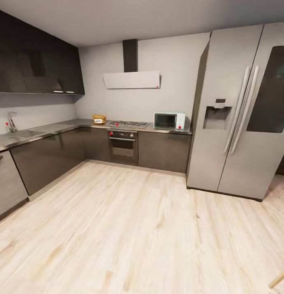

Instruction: In the kitchen, take the popcorn bag from the countertop, put it into the microwave, and heat it until the popcorn is cooked so the cooked popcorn ends up inside the bag.

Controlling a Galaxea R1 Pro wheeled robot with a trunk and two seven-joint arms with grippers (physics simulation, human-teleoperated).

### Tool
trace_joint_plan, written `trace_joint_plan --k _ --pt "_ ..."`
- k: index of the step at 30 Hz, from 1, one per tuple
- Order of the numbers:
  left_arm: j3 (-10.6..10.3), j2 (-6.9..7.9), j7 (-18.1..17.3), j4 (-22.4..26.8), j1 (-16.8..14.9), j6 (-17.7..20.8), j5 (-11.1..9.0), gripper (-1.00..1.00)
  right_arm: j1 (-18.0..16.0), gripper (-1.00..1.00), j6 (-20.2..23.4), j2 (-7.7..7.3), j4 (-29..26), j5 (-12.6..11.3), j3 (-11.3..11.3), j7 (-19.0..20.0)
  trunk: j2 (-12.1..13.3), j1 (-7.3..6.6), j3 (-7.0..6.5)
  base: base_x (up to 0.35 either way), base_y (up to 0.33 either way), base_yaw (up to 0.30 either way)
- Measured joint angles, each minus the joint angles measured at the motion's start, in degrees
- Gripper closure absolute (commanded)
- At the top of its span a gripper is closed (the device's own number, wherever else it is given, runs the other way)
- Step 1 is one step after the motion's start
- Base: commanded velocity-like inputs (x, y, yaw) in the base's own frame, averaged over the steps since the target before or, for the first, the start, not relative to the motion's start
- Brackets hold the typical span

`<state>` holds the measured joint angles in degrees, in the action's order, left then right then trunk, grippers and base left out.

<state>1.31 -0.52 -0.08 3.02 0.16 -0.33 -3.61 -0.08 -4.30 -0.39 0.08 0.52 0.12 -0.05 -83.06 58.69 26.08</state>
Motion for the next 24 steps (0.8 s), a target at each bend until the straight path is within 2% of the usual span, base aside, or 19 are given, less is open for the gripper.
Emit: trace_joint_plan --k 5,24 --pt "0.0 0.00 0.0 0.0 0.0 0.0 -0.1 -1.00 0.0 -1.00 0.0 0.03 0.0 0.0 0.1 0.0 0.0 0.00 0.00 0.323 0.094 -0.181" --pt "-0.1 0.00 0.0 -0.1 0.0 0.3 0.0 -1.00 0.0 -1.00 0.0 0.05 0.0 0.0 0.0 -0.3 0.0 0.00 0.00 0.323 0.117 -0.003"
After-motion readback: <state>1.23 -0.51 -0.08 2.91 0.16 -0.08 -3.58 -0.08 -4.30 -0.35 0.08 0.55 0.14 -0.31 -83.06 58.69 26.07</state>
